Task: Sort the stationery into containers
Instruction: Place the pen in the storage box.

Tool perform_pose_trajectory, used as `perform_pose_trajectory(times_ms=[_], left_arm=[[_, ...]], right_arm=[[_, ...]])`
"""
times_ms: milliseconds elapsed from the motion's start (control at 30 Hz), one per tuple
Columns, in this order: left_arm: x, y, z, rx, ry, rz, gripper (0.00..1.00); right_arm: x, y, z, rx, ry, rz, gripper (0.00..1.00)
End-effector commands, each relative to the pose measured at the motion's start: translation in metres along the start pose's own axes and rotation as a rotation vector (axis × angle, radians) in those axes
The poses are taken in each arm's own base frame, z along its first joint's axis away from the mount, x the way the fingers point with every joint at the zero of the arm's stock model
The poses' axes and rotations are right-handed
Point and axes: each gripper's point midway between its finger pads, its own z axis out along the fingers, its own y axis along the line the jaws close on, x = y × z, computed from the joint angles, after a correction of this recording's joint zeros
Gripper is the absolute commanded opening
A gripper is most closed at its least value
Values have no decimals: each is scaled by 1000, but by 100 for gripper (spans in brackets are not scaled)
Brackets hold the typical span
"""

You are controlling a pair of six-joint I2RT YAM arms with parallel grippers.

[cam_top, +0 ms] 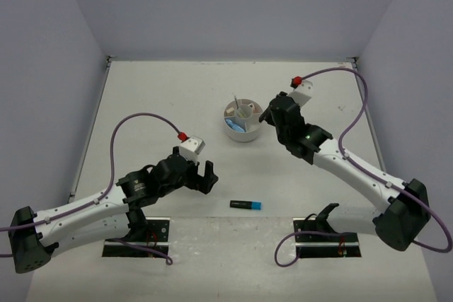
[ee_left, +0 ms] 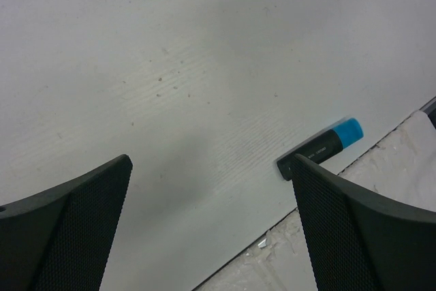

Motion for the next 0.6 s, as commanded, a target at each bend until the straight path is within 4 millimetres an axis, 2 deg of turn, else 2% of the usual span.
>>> perform_pose_trajectory(times_ms=[0, 267, 333, 467, 533, 567], left_arm=[[-11, -6, -5, 13, -20, -12, 100], [-10, -8, -5, 32, -20, -15, 100], [-11, -11, -5, 47, -25, -14, 100], [-10, -14, -5, 66, -27, -12, 100], [-9, -16, -4, 77, -22, -10, 100], [-6, -18, -2, 87, -10, -4, 100]], right_arm=[[-8, 13, 14, 23, -20, -7, 0], [24, 23, 30, -15, 56, -10, 0], [37, 25, 36, -32, 78, -17, 0], [47, 30, 43, -45, 100, -35, 2], [51, 30, 45, -42, 108, -44, 18], [52, 29, 45, -42, 111, -45, 41]])
